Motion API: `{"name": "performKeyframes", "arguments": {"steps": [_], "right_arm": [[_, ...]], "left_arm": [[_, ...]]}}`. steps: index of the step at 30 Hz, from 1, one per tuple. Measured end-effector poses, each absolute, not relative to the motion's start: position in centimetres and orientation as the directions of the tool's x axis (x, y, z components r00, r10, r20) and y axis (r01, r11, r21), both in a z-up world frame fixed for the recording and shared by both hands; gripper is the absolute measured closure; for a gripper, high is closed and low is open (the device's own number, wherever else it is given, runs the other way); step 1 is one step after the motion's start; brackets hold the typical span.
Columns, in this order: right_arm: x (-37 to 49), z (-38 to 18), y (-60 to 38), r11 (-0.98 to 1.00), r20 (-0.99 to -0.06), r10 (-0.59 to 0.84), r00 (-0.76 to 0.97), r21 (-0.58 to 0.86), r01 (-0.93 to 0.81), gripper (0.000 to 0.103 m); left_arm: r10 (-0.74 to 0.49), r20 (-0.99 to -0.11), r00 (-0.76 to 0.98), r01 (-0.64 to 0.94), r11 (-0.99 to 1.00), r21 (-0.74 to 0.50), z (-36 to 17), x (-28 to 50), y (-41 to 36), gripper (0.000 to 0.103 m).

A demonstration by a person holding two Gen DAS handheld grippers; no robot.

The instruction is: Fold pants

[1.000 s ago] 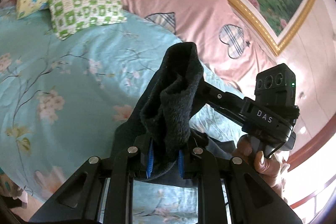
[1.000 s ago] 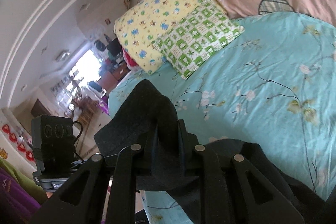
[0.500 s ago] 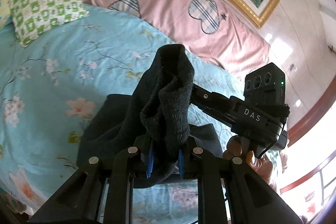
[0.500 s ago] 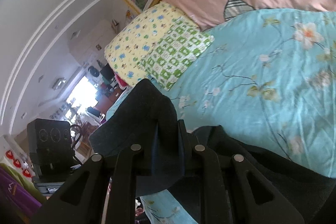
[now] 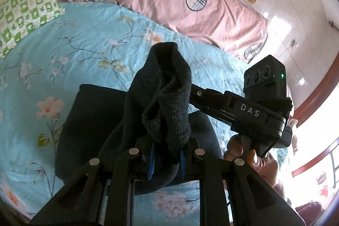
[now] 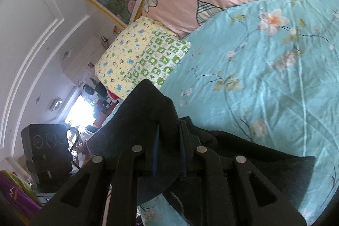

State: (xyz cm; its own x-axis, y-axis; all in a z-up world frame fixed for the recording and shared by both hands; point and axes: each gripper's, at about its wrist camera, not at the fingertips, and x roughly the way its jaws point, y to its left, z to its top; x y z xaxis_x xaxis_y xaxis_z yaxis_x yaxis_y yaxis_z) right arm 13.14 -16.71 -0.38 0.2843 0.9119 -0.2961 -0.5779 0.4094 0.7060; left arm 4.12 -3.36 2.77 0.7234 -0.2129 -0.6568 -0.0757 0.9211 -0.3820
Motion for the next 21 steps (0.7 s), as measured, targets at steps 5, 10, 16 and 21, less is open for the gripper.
{"name": "performKeyframes", "arguments": {"steps": [5,10,16,21], "right_arm": [[13.3,-1.3,-18.3,0.416,-0.293,0.908,0.300,0.719,-0.557,0.084],[13.6,-2.0,-19.2,0.423,-0.297,0.904,0.307,0.729,-0.539,0.084],[13.1,-2.2,-20.2,0.432,-0.298,0.899,0.321,0.726,-0.536,0.084],[13.0,-2.6,-21.1,0.448,-0.309,0.890,0.334,0.725,-0.523,0.084]], "left_arm": [[-0.212,-0.671,0.710,-0.054,0.934,-0.352,2.1,5.1,-5.0,0.085],[-0.217,-0.685,0.696,-0.043,0.939,-0.341,1.5,5.7,-6.0,0.085],[-0.201,-0.686,0.699,-0.020,0.954,-0.300,1.2,5.5,-7.4,0.085],[-0.203,-0.693,0.692,-0.004,0.959,-0.285,0.7,6.0,-8.4,0.084]]}}
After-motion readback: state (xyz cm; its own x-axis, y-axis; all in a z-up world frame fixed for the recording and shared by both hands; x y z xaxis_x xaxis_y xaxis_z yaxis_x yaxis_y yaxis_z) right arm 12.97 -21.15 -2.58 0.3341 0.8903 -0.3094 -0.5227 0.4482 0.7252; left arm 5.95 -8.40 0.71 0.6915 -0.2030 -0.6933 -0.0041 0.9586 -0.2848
